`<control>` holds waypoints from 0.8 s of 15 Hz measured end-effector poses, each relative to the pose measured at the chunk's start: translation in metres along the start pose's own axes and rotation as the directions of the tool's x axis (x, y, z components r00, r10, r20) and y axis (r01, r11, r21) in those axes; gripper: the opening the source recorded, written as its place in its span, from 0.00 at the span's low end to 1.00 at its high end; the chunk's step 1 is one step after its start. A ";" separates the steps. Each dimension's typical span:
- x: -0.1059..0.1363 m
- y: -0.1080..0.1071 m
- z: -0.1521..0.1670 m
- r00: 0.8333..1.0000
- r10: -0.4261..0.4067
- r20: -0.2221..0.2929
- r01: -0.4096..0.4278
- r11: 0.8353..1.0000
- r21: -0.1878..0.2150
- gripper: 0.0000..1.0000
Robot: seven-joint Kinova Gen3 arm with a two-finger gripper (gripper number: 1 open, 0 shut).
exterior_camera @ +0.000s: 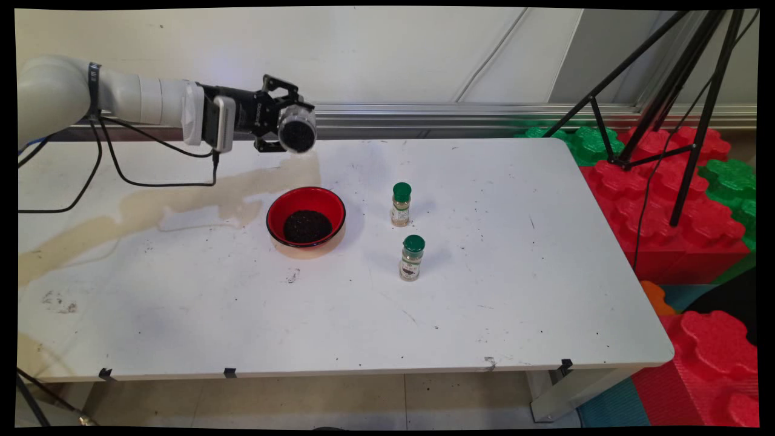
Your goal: Pour the black seasoning powder in the red bowl
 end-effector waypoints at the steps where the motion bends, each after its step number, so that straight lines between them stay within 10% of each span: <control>1: 0.000 -0.002 -0.001 0.999 -0.041 0.004 0.041 0.999 0.004 0.00; 7: 0.002 -0.017 -0.008 0.957 -0.289 0.001 0.289 0.956 0.052 0.00; 12: 0.007 -0.021 -0.011 0.866 -0.500 0.001 0.500 0.866 0.030 0.00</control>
